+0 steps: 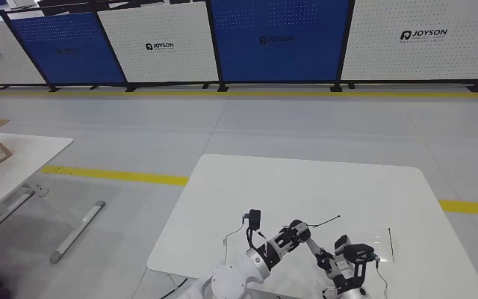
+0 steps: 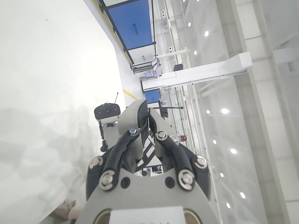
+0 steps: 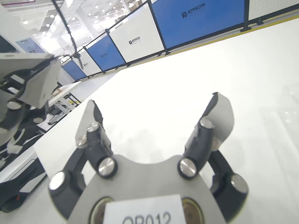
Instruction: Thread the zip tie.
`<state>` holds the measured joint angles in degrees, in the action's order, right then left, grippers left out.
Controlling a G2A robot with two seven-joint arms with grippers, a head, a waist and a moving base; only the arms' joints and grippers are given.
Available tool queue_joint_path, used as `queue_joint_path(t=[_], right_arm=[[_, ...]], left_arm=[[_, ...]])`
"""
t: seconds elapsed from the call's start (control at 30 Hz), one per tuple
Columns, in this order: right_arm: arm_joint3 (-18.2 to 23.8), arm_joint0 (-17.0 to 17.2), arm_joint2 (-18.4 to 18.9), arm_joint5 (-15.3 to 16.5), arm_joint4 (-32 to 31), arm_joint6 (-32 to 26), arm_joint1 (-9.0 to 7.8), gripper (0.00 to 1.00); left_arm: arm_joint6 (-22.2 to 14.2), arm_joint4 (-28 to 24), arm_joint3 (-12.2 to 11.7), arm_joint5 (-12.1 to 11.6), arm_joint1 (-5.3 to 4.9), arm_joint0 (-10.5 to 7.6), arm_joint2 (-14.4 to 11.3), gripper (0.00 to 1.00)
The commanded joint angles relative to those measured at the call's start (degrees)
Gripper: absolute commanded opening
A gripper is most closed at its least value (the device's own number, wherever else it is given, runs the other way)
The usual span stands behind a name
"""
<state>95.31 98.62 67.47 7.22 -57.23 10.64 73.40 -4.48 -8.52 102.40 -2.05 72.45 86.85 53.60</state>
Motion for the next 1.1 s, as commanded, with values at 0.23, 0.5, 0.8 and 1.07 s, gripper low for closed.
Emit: queue_joint_path(t=[0.23,0.5,0.8,1.07], right_arm=[[1.0,0.2,1.1,4.6,3.4,-1.1,-0.26,0.36],[1.1,0.1,1.4,6.3,4.8,-2.0,-0.35,0.34],[1.3,0.0,1.6,7.5,5.8,-2.5,-0.43,0.28],[1.5,0.3,1.8,7.6,6.0,-2.2,-0.49,0.26]], left_arm=[[-0.1,1.4,-0.7,1.3,0.23,-0.95,-1.4,0.0],[0.0,3.1,-0.9,2.4,0.38,-1.48,-2.5,0.0],[0.2,3.6,-1.6,3.0,0.67,-2.31,-3.7,0.0],[0.8,4.3,-2.0,3.2,0.81,-2.55,-4.2,0.0]])
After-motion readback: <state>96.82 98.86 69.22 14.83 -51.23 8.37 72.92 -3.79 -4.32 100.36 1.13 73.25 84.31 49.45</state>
